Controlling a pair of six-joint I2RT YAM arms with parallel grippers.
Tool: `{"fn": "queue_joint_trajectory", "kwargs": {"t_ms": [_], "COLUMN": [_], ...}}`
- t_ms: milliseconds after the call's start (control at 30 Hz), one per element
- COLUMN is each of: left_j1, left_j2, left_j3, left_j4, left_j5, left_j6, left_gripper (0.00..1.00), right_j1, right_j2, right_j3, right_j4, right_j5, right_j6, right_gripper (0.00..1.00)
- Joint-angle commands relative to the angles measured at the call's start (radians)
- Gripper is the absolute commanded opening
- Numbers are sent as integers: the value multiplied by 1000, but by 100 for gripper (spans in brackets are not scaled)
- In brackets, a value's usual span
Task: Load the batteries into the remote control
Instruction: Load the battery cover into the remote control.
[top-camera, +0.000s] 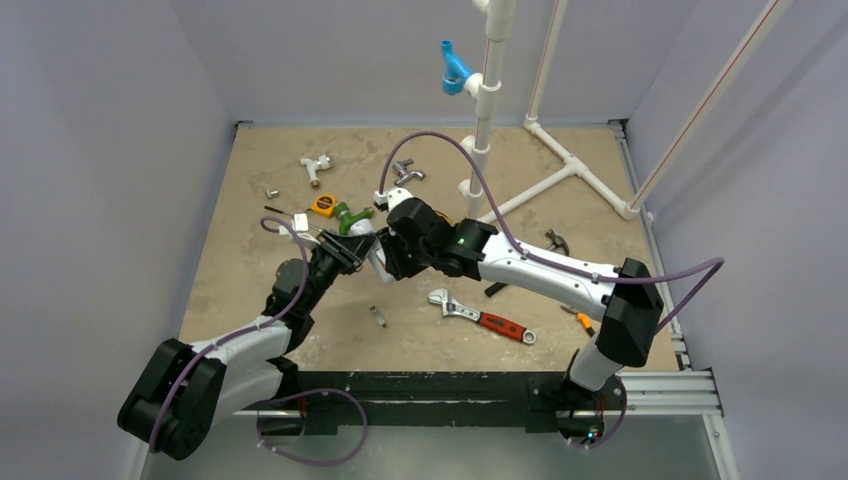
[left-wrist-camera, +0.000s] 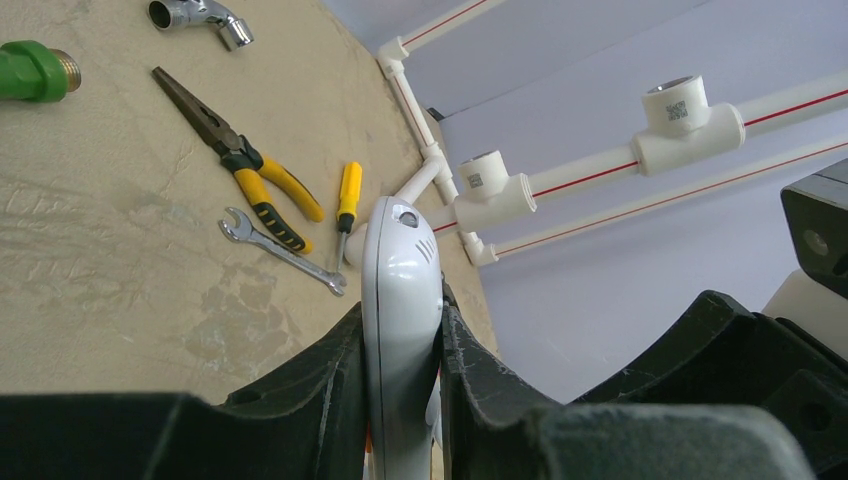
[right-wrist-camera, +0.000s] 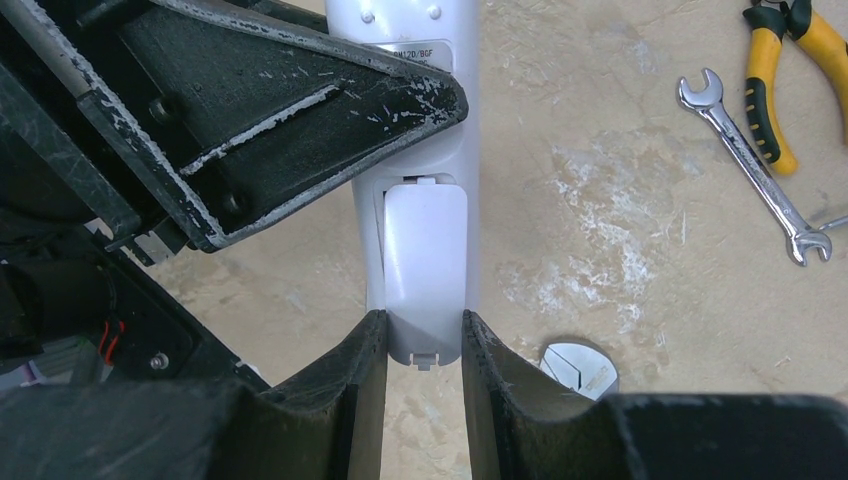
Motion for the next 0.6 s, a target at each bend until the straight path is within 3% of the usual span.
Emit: {"fn": "queue_joint_trajectory", "kwargs": {"t_ms": [0, 567], "left_j1": [-4, -4], "left_j2": [-5, -4], "left_j3": [36, 29], "left_j4": [87, 96], "left_j5": [1, 6], "left_j6": [-12, -20], "left_gripper": [0, 0], "right_j1": [6, 6], "right_j2": [3, 13], "right_j3": [43, 36], "right_j4": [16, 83], "right_j5": [0, -15], "right_j6": [8, 12], "right_gripper": [17, 17]}}
